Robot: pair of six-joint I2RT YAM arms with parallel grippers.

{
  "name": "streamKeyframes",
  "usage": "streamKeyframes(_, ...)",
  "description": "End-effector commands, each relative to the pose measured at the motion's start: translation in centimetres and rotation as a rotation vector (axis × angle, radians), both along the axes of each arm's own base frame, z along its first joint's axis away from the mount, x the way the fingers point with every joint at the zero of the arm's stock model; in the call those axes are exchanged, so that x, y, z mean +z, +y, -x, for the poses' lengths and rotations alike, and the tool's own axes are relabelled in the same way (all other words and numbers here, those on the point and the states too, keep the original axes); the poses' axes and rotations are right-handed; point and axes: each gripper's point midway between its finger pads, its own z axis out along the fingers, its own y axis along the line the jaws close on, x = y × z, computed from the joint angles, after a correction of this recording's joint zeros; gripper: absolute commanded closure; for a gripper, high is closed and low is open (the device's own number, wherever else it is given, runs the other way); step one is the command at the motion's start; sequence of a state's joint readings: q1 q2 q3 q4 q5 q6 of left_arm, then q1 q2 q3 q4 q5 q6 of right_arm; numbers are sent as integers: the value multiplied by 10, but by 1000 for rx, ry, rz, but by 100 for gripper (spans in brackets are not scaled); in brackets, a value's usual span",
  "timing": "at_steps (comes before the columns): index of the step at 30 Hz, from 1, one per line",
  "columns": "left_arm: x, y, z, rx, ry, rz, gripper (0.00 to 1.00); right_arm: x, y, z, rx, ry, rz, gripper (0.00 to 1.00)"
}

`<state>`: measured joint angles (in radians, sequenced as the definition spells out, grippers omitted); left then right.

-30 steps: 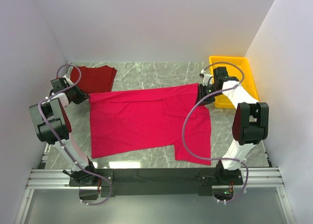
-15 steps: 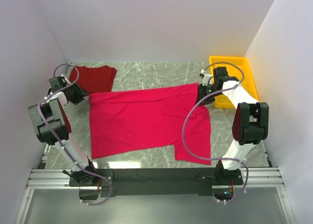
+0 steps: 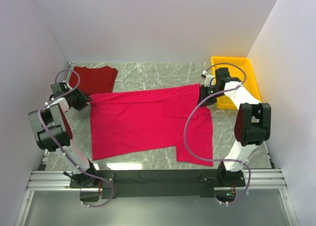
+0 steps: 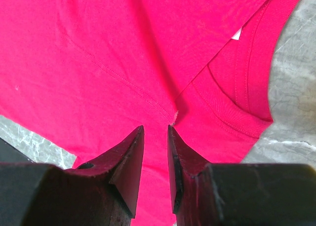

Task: Fold and stack the t-shirts
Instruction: Fold the tshirt

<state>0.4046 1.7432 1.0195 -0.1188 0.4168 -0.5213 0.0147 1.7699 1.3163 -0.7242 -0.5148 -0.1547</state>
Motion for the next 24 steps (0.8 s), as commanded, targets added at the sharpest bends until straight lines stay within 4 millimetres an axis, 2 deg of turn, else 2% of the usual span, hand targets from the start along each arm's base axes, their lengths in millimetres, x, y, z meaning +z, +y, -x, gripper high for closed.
streamKeyframes(1, -1, -2, -7, 6, -19, 39, 51, 1, -1, -5, 7, -21, -7, 67)
streamKeyframes(6, -11, -3, -14, 6, -6, 64, 55, 1, -2, -3, 6, -24, -4, 67)
streamKeyframes(12, -22, -5, -16, -9, 14, 81, 67, 1, -3, -3, 1, -26, 1, 67)
streamKeyframes(15, -23, -6, -15, -16, 16, 81, 80, 1, -3, -3, 2, -25, 0, 67)
streamKeyframes(18, -24, -6, -13, -20, 20, 75, 97, 2, -3, -4, 3, -27, 0, 67)
streamKeyframes(24, -21, -2, -3, -16, 32, 24, 99, 1, -5, -3, 7, -28, 13, 67)
